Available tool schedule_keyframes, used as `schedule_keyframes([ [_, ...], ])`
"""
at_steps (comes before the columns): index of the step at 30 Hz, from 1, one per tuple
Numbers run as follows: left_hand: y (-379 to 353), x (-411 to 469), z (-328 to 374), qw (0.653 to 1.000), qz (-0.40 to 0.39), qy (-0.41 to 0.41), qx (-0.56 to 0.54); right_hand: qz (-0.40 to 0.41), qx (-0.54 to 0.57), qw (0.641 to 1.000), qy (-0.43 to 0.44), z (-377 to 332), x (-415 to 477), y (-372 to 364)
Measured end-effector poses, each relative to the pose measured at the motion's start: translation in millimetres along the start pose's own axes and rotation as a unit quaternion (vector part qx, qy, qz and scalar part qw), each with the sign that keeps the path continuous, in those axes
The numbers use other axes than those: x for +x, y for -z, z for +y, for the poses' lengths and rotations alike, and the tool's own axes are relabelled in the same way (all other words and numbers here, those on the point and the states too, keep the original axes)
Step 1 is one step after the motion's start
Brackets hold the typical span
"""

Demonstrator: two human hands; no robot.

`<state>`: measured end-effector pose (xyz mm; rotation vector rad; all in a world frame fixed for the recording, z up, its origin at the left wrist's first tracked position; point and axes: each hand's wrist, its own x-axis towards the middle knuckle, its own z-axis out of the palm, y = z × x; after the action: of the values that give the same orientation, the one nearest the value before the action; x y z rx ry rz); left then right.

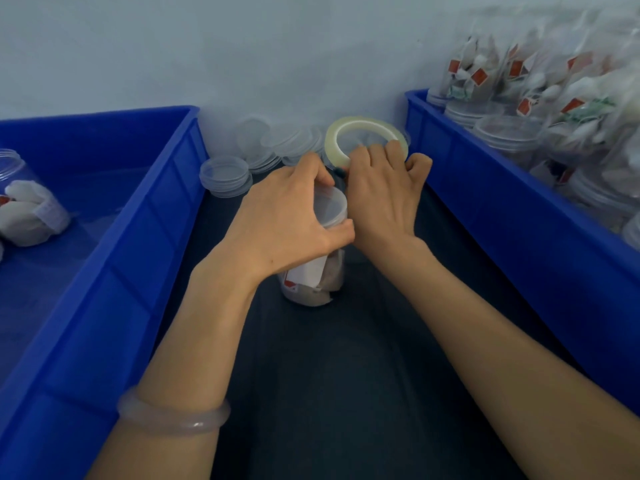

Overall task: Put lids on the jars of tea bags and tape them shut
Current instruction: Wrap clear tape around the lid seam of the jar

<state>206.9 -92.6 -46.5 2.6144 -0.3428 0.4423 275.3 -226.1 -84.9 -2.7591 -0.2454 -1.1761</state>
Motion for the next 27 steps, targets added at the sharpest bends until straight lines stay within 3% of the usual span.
schedule_keyframes([
  [4, 2, 2, 5, 1.0, -0.007, 0.013, 0.005, 0.019, -0.027, 0.999, 0.017, -2, 4, -6],
  [9, -1, -14, 16, 1.0, -0.022, -0.005, -0.019, -0.104, -0.029, 0.991, -0.076, 22, 52, -16],
  [11, -1, -16, 16, 1.0, -0.028, -0.004, -0.013, -0.089, 0.029, 0.996, 0.004, 26, 60, -18],
  [13, 1, -15, 16, 0.999, -0.032, -0.006, -0.005, -0.107, 0.085, 0.988, 0.067, 25, 45, -14],
  [16, 1, -15, 15, 0.999, -0.031, -0.014, -0.009, -0.161, 0.126, 0.979, 0.015, 39, 5, -10],
  [20, -1, -14, 12, 0.999, -0.03, -0.02, -0.009, -0.202, 0.083, 0.976, -0.007, 65, -38, -5],
  [24, -16, -19, 7, 0.988, 0.095, -0.064, -0.099, -0.244, 0.119, 0.962, 0.014, 76, -63, -6],
  [27, -35, -25, 6, 0.942, 0.242, -0.065, -0.225, -0.243, 0.212, 0.947, -0.007, 73, -66, -3],
])
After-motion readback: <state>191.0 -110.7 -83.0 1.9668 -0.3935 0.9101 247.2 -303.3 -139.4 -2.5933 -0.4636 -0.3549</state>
